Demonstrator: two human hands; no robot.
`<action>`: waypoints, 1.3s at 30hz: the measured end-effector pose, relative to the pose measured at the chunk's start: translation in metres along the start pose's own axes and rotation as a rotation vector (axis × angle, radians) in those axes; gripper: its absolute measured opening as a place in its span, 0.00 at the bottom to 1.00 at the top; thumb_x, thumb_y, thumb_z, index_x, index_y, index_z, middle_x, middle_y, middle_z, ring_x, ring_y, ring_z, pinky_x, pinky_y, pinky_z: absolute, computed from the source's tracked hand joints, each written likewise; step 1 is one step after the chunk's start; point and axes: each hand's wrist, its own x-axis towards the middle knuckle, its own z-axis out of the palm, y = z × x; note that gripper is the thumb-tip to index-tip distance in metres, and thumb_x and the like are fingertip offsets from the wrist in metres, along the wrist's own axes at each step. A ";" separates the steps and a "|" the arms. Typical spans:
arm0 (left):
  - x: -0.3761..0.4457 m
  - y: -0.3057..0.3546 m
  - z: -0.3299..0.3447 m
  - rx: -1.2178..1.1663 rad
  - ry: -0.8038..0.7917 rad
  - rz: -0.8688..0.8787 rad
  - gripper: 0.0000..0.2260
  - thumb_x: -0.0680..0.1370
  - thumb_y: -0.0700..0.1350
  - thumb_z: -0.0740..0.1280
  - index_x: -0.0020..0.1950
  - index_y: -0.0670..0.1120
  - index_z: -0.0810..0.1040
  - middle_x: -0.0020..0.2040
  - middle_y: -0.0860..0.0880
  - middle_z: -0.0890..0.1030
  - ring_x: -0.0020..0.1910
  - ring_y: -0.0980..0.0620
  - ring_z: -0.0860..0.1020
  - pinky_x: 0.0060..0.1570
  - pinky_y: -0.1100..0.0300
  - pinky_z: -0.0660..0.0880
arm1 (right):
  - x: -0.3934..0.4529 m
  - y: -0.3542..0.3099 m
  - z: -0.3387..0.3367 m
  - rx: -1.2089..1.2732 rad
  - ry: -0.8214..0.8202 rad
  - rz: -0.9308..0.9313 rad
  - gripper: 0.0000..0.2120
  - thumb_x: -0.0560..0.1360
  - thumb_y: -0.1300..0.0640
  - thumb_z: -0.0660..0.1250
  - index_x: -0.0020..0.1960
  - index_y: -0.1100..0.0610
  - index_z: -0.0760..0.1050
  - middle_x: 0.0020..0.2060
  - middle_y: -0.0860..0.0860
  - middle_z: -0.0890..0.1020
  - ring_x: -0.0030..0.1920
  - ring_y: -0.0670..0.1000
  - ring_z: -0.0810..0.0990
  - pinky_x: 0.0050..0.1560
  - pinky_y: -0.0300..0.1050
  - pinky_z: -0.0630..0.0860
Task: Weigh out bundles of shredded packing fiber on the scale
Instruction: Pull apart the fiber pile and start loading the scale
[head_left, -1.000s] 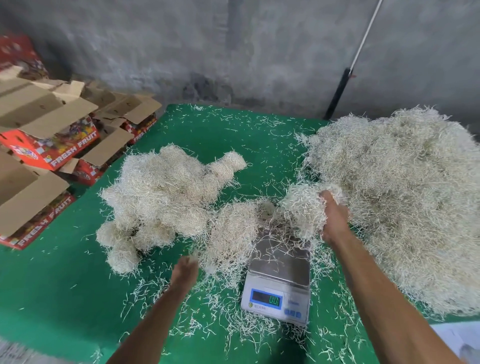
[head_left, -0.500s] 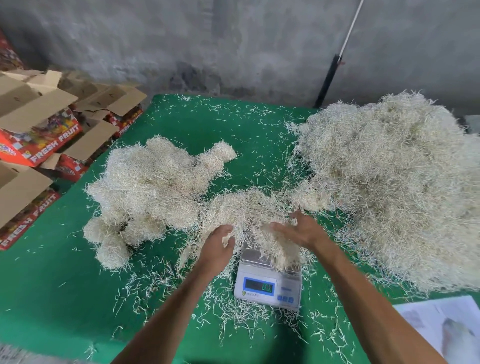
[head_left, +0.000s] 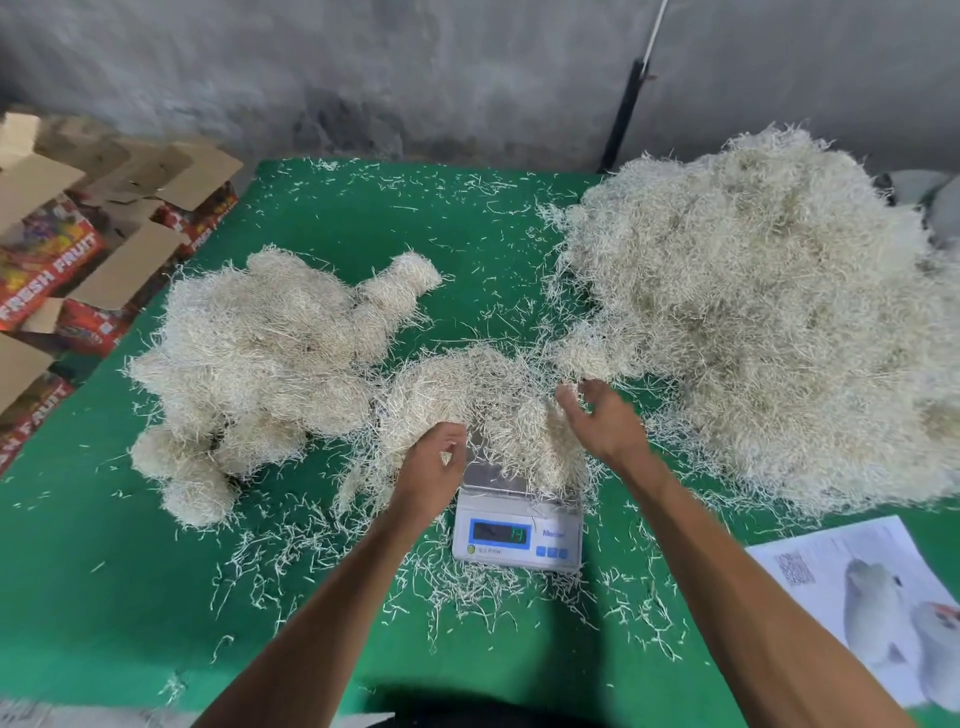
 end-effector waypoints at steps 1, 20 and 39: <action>0.000 -0.001 0.000 -0.006 0.001 0.004 0.09 0.81 0.43 0.66 0.60 0.52 0.78 0.58 0.57 0.81 0.54 0.69 0.76 0.48 0.74 0.72 | 0.000 0.000 0.001 -0.006 -0.002 0.006 0.38 0.81 0.31 0.55 0.77 0.59 0.66 0.59 0.63 0.84 0.50 0.58 0.87 0.52 0.52 0.79; 0.000 -0.001 -0.003 -0.065 -0.012 0.004 0.08 0.82 0.42 0.65 0.59 0.50 0.78 0.61 0.53 0.81 0.56 0.57 0.79 0.52 0.64 0.75 | 0.004 -0.001 0.007 0.015 -0.008 0.006 0.42 0.78 0.28 0.55 0.77 0.60 0.66 0.71 0.60 0.77 0.49 0.51 0.83 0.63 0.61 0.78; 0.046 0.063 0.124 0.336 -0.323 -0.080 0.36 0.76 0.76 0.43 0.81 0.61 0.42 0.82 0.55 0.43 0.80 0.51 0.40 0.77 0.38 0.46 | -0.019 0.063 0.055 0.976 -0.059 0.532 0.50 0.76 0.21 0.44 0.79 0.60 0.64 0.72 0.67 0.72 0.72 0.58 0.75 0.76 0.58 0.65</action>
